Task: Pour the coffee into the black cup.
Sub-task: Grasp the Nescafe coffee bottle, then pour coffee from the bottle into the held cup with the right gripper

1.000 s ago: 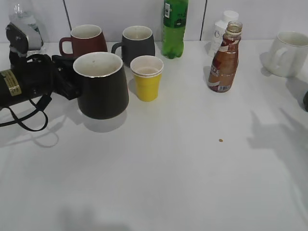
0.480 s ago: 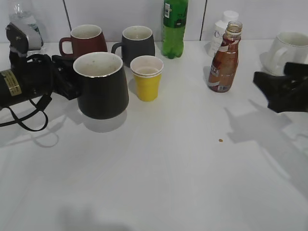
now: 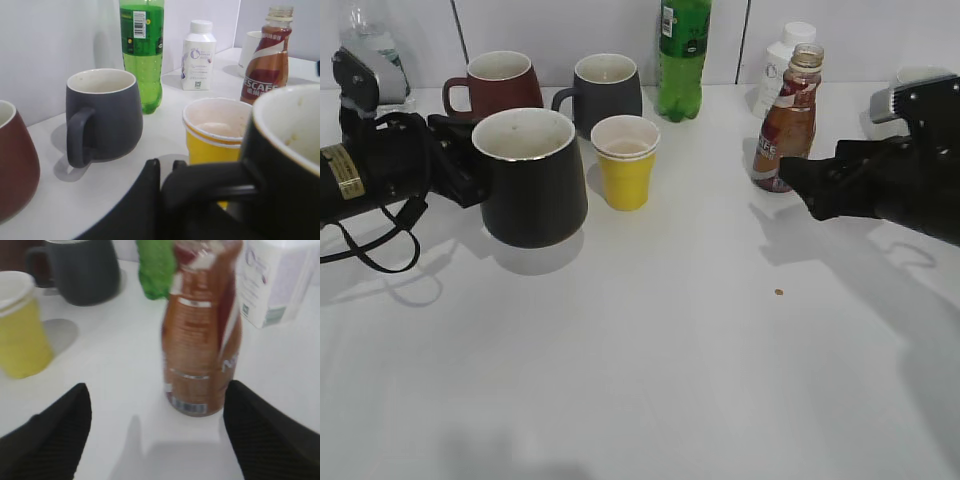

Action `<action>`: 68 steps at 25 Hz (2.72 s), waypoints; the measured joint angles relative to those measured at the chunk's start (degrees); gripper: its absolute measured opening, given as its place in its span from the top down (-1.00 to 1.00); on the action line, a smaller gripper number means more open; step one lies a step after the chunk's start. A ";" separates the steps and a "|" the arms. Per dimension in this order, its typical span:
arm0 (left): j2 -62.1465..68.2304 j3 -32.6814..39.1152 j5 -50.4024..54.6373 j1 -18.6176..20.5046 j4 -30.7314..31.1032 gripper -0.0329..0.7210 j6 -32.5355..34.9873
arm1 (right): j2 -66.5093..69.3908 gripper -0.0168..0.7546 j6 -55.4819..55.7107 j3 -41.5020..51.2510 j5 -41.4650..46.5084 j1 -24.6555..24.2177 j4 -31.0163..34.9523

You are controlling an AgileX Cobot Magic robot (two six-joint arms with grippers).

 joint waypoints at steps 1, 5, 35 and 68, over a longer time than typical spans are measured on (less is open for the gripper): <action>0.00 0.00 0.00 0.00 0.00 0.81 0.00 | 1.70 -0.72 0.05 -0.96 0.00 0.00 0.68; 0.00 0.00 0.00 0.00 0.00 0.81 0.00 | 7.60 -0.72 -0.21 -5.37 0.06 0.00 2.49; 0.00 0.00 0.05 0.00 -0.45 0.81 0.00 | 23.25 -0.42 -0.65 -23.58 -3.05 0.00 -1.05; 0.00 -10.91 4.11 -17.44 2.16 0.81 -7.10 | -11.80 -0.41 -5.41 -11.78 9.58 0.00 -23.68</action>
